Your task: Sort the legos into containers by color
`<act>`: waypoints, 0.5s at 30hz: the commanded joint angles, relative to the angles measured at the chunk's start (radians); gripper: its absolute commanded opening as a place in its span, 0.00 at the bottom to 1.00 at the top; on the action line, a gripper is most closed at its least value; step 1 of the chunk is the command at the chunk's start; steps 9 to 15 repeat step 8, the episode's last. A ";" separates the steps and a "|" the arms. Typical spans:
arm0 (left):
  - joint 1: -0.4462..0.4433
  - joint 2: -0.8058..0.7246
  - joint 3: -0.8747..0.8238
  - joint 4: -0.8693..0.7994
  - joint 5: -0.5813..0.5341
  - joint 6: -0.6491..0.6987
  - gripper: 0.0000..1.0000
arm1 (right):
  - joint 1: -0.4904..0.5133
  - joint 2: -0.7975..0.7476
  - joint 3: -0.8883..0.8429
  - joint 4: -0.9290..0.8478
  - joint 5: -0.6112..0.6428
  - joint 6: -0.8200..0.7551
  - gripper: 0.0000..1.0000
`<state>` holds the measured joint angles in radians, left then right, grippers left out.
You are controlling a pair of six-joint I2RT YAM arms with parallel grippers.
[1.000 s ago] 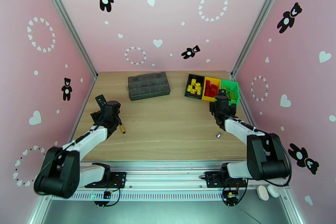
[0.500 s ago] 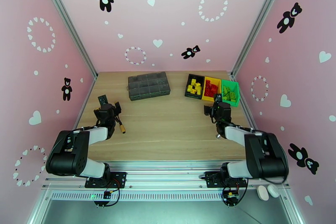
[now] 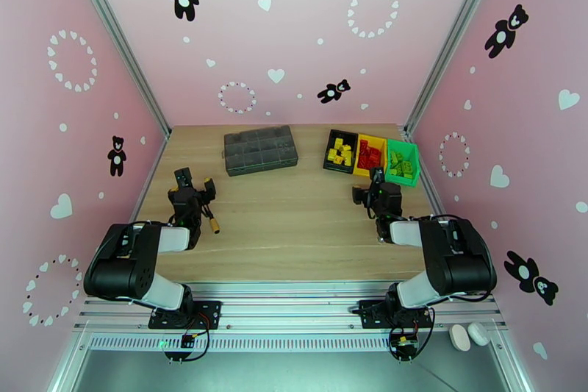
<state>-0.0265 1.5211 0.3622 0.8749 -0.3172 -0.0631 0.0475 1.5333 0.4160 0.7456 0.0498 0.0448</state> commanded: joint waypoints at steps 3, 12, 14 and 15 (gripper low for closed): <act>0.004 0.005 -0.004 0.030 0.015 0.013 0.98 | -0.018 0.020 0.033 -0.002 -0.063 0.007 0.99; 0.002 0.004 -0.003 0.030 0.013 0.011 0.98 | -0.015 0.000 0.011 0.023 -0.058 0.001 0.99; 0.002 0.004 -0.003 0.030 0.013 0.011 0.98 | -0.015 0.000 0.011 0.023 -0.058 0.001 0.99; 0.002 0.004 -0.003 0.030 0.013 0.011 0.98 | -0.015 0.000 0.011 0.023 -0.058 0.001 0.99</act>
